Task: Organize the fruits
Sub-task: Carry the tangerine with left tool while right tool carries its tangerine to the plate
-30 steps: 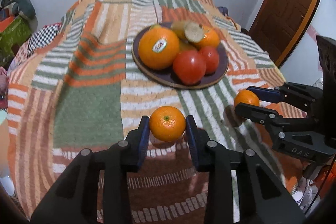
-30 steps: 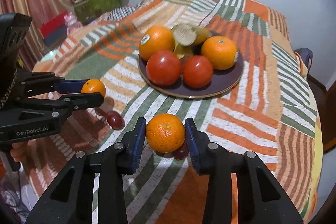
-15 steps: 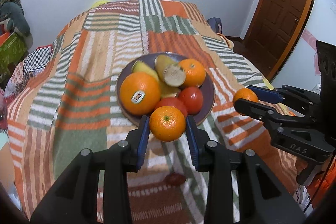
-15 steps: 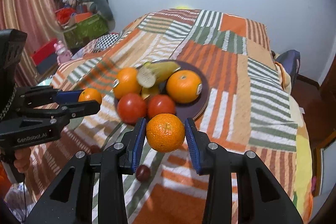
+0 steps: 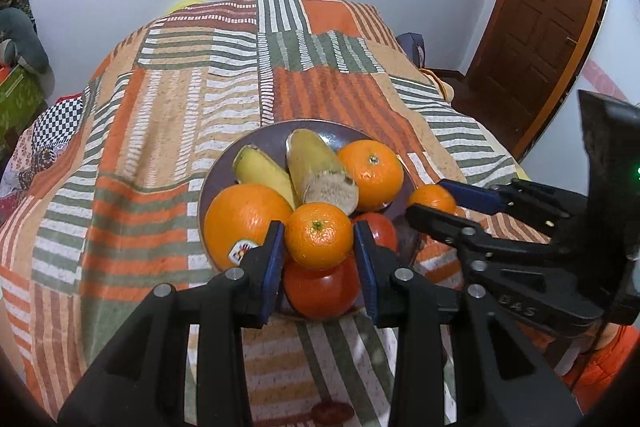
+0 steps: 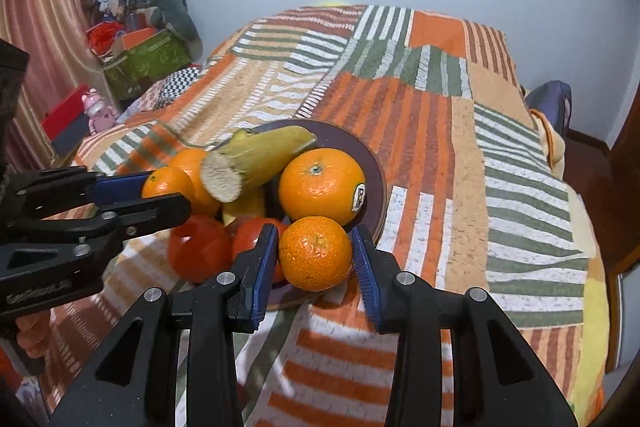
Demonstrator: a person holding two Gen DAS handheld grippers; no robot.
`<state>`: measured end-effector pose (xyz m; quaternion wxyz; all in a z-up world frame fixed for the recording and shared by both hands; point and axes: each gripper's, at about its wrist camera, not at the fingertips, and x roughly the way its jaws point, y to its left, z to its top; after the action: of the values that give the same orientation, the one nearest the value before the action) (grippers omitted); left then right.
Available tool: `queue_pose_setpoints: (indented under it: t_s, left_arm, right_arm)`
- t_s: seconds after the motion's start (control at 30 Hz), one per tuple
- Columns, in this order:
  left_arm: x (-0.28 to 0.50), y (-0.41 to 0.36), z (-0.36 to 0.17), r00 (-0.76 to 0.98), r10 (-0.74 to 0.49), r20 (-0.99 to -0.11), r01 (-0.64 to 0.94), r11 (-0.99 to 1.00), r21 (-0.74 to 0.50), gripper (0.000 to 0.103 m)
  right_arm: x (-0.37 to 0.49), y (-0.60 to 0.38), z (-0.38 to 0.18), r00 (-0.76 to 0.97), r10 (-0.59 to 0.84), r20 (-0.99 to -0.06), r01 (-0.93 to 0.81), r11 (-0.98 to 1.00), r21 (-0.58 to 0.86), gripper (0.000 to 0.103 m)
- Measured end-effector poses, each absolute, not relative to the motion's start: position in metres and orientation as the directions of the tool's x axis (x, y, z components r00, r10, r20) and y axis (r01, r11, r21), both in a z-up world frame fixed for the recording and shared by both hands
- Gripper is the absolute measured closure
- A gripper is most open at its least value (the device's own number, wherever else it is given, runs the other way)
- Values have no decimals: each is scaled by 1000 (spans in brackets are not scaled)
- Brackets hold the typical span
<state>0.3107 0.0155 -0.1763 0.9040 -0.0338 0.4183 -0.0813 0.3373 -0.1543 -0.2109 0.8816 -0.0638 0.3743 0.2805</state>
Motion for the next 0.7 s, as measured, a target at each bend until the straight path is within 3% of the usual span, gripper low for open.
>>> queue_pose_setpoints:
  t_s: [0.3, 0.57, 0.7]
  left_arm:
    - [318, 10, -181, 655, -119, -746, 129, 991, -45, 68]
    - [318, 5, -180, 651, -106, -752, 121, 992, -35, 49]
    - [311, 9, -174, 656, -108, -747, 105, 993, -51, 48]
  right_arm:
    - [351, -153, -226, 542, 431, -721, -525, 844, 110, 68]
    - [353, -152, -224, 533, 422, -734, -531, 841, 99, 67]
    - [346, -152, -217, 551, 416, -724, -537, 840, 74, 57]
